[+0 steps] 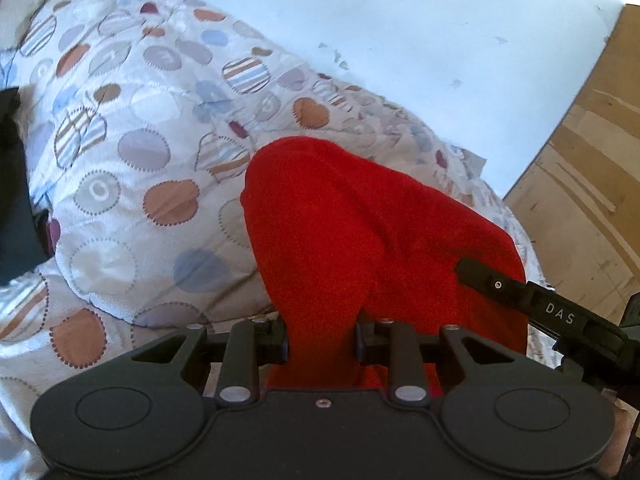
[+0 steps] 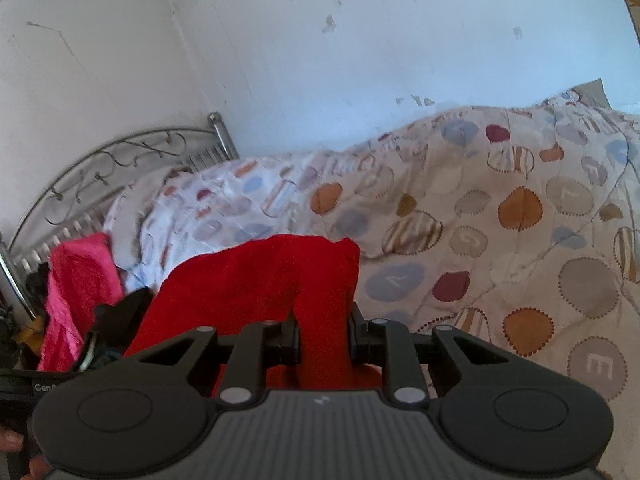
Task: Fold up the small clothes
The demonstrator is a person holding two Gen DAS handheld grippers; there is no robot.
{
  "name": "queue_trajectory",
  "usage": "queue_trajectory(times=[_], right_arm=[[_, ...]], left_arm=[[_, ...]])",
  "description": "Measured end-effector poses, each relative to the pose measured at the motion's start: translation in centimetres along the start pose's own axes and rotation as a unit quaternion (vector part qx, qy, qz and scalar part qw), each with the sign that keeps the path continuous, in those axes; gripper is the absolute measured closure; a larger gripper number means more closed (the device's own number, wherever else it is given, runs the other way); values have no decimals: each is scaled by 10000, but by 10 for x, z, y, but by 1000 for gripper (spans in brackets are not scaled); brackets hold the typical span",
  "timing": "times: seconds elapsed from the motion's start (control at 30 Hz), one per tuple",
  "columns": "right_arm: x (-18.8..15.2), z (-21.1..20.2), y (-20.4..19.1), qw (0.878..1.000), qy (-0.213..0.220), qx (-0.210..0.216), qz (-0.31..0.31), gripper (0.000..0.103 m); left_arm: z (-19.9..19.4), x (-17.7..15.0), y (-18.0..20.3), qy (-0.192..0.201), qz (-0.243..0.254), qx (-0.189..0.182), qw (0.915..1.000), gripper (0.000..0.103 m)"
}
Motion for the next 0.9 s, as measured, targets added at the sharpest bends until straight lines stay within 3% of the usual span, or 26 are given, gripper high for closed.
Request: queue_trajectory(times=[0.27, 0.33, 0.47, 0.53, 0.63, 0.77, 0.9], right_arm=[[-29, 23, 16, 9993, -271, -239, 5, 73], [-29, 19, 17, 9992, -245, -321, 1, 58], [-31, -3, 14, 9992, -181, -316, -148, 46], [-35, -21, 5, 9990, -92, -260, -347, 29], [-44, -56, -15, 9980, 101, -65, -620, 14], [-62, -95, -42, 9941, 254, 113, -1053, 6], [-86, -114, -57, 9870, 243, -46, -1586, 4]], left_arm=[[15, -19, -23, -99, -75, 254, 9996, 59], [11, -20, -25, -72, -168, 276, 9995, 56], [-7, -22, -27, 96, -239, 469, 9986, 43], [-22, -25, -27, 243, -261, 528, 9980, 34], [-49, -35, -26, 493, -180, 611, 9967, 27], [-84, -55, -20, 742, -18, 651, 9951, 20], [-102, -79, -14, 800, 335, 850, 9926, 14]])
Point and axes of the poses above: each gripper's, at about its wrist camera, not at the fingertips, and z roughly the way its jaws point, y to its right, x to its top, the point moved 10 cm from there along z, roughly the way its jaws point, and after that the axes turned 2 degrees about x, right-handed, at the moved point
